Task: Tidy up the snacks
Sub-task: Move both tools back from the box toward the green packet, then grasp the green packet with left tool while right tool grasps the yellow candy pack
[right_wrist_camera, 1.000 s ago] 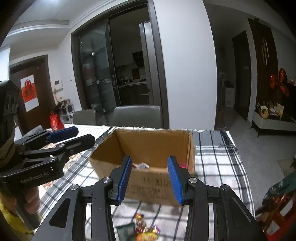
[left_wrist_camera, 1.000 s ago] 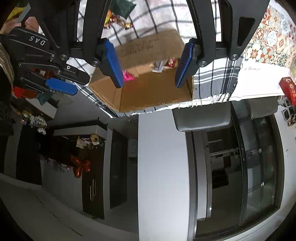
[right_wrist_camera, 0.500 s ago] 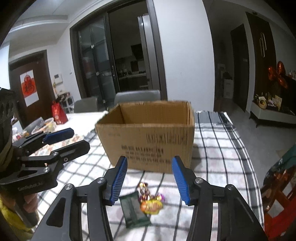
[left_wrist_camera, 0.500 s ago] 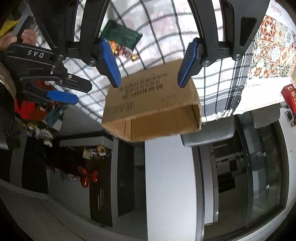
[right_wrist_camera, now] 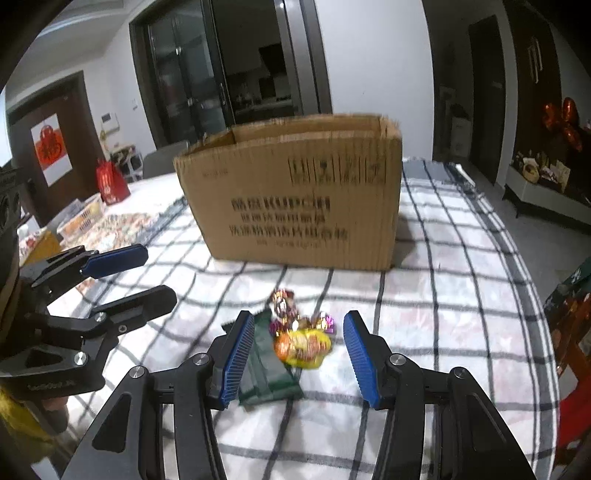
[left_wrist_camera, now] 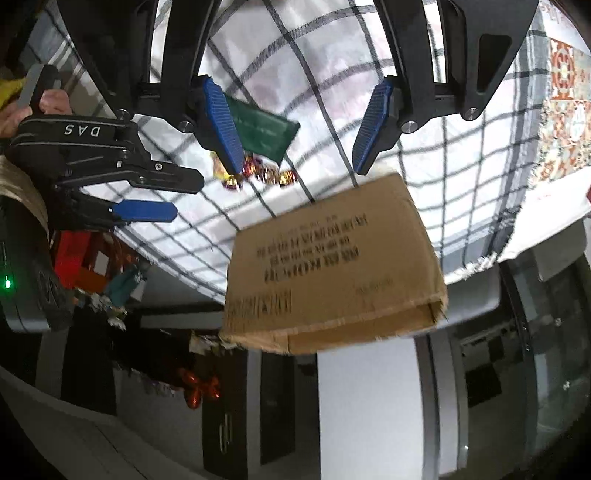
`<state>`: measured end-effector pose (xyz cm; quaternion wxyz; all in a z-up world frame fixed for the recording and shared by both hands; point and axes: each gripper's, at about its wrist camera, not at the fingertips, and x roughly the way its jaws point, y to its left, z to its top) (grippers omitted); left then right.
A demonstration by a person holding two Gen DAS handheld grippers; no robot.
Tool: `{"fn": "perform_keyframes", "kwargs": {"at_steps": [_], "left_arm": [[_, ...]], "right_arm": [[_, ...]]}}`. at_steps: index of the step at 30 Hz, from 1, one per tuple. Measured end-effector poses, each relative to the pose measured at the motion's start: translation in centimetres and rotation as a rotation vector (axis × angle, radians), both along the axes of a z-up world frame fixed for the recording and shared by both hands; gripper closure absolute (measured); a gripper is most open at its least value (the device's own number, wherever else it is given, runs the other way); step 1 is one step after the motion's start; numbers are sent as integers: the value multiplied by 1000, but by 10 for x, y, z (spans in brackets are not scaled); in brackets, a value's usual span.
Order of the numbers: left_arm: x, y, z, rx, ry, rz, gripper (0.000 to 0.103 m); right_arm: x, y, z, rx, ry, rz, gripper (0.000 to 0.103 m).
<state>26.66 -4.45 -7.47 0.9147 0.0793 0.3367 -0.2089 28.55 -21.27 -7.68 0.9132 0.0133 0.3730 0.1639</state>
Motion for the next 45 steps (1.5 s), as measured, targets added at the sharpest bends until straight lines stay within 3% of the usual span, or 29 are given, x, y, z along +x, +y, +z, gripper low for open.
{"fn": "perform_keyframes", "kwargs": {"at_steps": [7, 13, 17, 29, 37, 45], "left_arm": [[17, 5, -31, -21, 94, -17, 58], [26, 4, -46, -82, 183, -63, 61], [35, 4, -54, -95, 219, -69, 70], [51, 11, -64, -114, 240, -34, 88], [56, 14, -71, -153, 285, -39, 93], [58, 19, -72, -204, 318, -23, 99]], "right_arm": [[7, 6, -21, -13, 48, -5, 52], [15, 8, -32, 4, 84, -4, 52], [21, 9, -38, 12, 102, -2, 52], [32, 14, -49, 9, 124, -15, 52], [36, 17, -53, 12, 133, -14, 52], [36, 18, -56, 17, 139, -20, 68]]}}
